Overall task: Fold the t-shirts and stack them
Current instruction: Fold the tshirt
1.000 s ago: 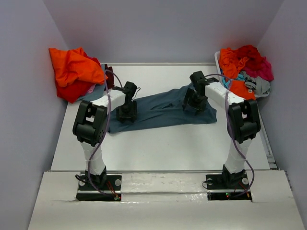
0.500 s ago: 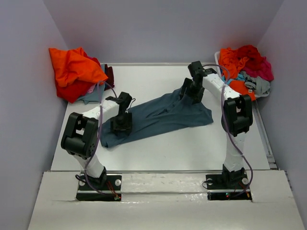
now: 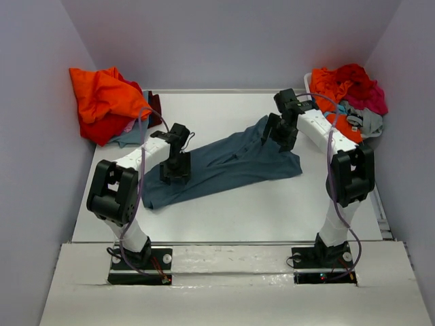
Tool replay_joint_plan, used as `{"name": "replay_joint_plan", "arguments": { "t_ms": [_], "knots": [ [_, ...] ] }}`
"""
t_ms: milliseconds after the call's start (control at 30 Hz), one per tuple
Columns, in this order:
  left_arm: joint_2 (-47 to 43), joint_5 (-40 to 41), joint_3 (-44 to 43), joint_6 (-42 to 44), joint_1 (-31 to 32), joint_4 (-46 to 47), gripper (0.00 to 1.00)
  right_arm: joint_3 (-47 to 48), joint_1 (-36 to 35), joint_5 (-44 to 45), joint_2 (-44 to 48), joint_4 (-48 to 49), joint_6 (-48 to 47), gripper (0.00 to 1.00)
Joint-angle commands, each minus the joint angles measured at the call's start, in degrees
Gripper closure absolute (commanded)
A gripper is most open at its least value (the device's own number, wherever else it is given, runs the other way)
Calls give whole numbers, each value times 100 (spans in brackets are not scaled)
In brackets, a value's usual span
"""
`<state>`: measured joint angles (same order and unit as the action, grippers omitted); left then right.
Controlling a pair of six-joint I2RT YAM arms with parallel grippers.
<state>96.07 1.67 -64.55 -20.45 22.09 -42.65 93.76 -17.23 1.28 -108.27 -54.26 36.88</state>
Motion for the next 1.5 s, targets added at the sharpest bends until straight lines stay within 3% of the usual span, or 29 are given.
{"name": "replay_joint_plan", "arguments": {
  "t_ms": [0, 167, 267, 600, 1067, 1467],
  "knots": [
    [122, 8, -391, 6, 85, -156, 31, -103, 1, -48, 34, 170, 30, 26],
    [254, 114, -707, 67, 85, -191, 31, 590, 1, -286, -553, 48, -137, 30],
    [412, 88, -979, 50, 85, -164, 31, 977, 1, -426, -800, -111, -182, 39],
    [957, -9, -1833, 23, 243, -252, 31, 1162, 1, -611, -1038, -103, -331, 60],
    [1098, -53, -1762, 58, 349, -173, 31, 2568, -254, -1331, -2180, -181, -709, 60],
    [1115, -97, -1674, 76, 402, -120, 31, 2411, -377, -1376, -2383, -181, -806, 60]
  ]
}}
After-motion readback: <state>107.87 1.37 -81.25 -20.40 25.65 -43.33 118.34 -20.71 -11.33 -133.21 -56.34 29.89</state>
